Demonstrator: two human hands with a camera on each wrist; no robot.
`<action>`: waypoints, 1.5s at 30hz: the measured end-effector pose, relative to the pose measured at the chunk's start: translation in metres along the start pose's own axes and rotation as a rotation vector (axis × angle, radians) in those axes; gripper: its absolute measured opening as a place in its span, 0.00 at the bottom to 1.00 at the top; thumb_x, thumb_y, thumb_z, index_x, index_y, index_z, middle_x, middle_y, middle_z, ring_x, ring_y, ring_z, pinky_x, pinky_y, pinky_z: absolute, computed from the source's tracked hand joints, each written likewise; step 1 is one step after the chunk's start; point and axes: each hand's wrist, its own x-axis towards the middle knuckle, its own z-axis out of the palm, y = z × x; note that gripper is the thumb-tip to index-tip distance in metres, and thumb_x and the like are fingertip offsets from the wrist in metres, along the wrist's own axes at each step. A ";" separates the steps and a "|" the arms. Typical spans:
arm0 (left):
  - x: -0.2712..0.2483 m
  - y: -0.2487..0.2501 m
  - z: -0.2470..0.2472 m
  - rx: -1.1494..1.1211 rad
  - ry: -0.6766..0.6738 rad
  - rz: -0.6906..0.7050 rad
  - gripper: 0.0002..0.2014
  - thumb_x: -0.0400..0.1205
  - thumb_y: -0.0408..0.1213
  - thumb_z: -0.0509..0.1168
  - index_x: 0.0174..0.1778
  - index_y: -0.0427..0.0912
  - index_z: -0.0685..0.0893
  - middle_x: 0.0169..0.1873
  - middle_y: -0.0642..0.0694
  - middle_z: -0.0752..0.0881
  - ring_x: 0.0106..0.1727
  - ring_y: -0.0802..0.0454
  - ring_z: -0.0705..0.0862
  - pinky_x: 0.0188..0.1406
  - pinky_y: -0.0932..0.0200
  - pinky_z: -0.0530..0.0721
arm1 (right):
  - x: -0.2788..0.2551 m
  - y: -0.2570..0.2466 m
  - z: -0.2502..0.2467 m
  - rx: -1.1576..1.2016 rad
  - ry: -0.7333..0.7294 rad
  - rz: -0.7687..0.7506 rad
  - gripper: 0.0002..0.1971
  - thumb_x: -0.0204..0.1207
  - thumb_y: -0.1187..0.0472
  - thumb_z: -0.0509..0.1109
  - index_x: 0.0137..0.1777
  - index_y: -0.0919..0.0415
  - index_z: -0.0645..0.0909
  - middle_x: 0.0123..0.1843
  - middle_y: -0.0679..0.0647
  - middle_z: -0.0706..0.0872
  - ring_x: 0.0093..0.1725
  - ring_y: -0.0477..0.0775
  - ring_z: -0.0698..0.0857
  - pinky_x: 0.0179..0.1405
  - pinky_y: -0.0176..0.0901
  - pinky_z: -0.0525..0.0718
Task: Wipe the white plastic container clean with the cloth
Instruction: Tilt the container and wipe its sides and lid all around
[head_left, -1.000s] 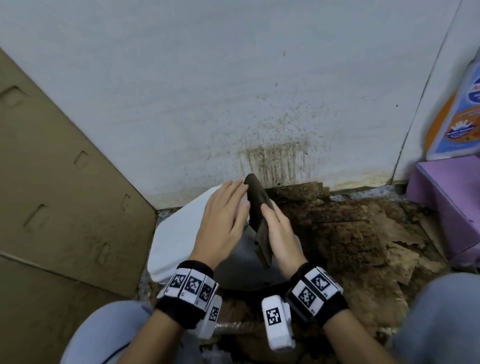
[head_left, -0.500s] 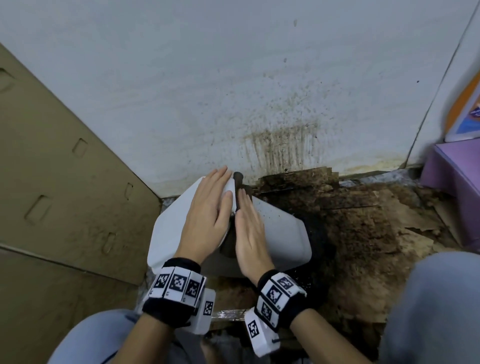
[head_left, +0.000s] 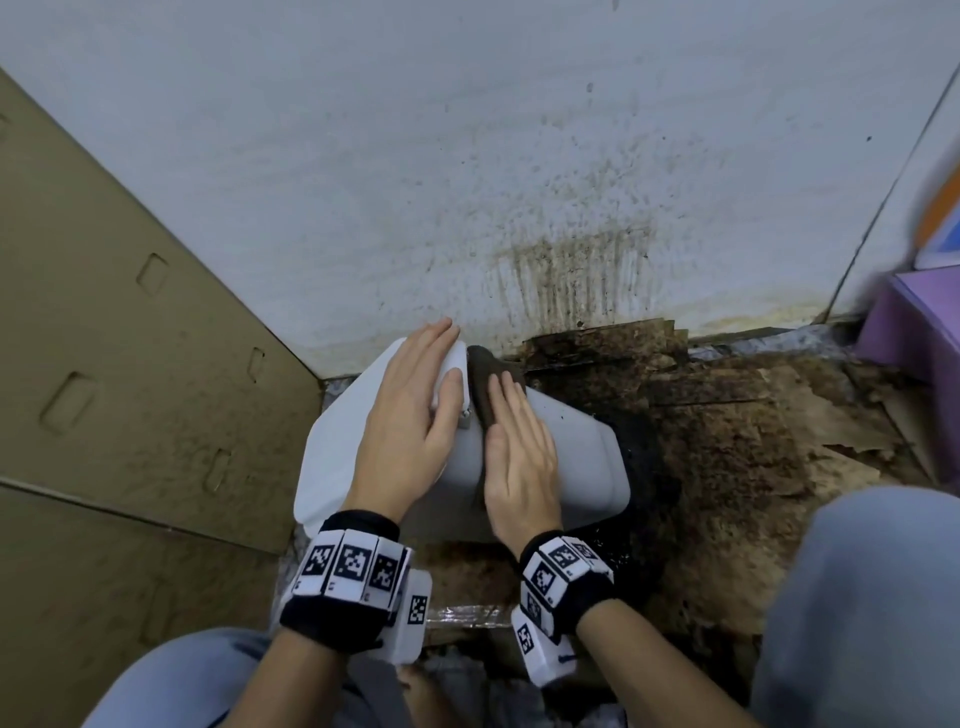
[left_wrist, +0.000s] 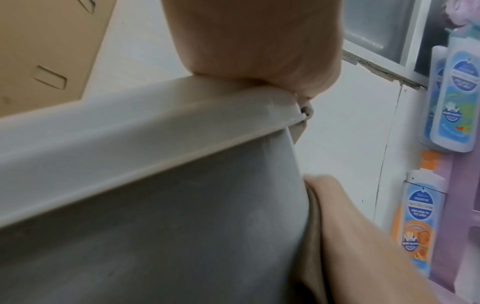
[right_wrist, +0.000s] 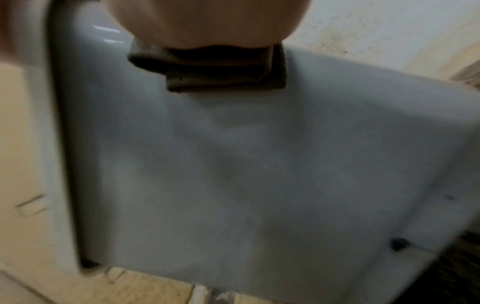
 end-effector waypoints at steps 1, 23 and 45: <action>0.000 0.000 0.000 -0.001 -0.001 -0.005 0.25 0.93 0.47 0.51 0.85 0.43 0.73 0.85 0.52 0.72 0.88 0.58 0.64 0.88 0.52 0.62 | -0.001 0.011 -0.001 -0.004 0.013 0.019 0.28 0.90 0.49 0.42 0.88 0.50 0.59 0.89 0.43 0.59 0.88 0.42 0.55 0.87 0.54 0.59; -0.001 -0.005 -0.002 0.013 0.042 -0.022 0.26 0.93 0.49 0.50 0.84 0.43 0.74 0.83 0.49 0.75 0.87 0.56 0.66 0.87 0.54 0.64 | 0.012 -0.023 0.004 0.092 -0.098 0.202 0.29 0.89 0.48 0.39 0.90 0.49 0.51 0.90 0.43 0.48 0.88 0.38 0.44 0.88 0.43 0.43; -0.003 -0.002 -0.006 -0.008 0.023 -0.061 0.22 0.94 0.45 0.52 0.83 0.47 0.75 0.83 0.53 0.74 0.87 0.59 0.65 0.86 0.57 0.63 | -0.007 0.102 -0.026 -0.032 -0.006 0.364 0.31 0.85 0.44 0.45 0.88 0.50 0.59 0.90 0.47 0.56 0.88 0.42 0.52 0.86 0.34 0.44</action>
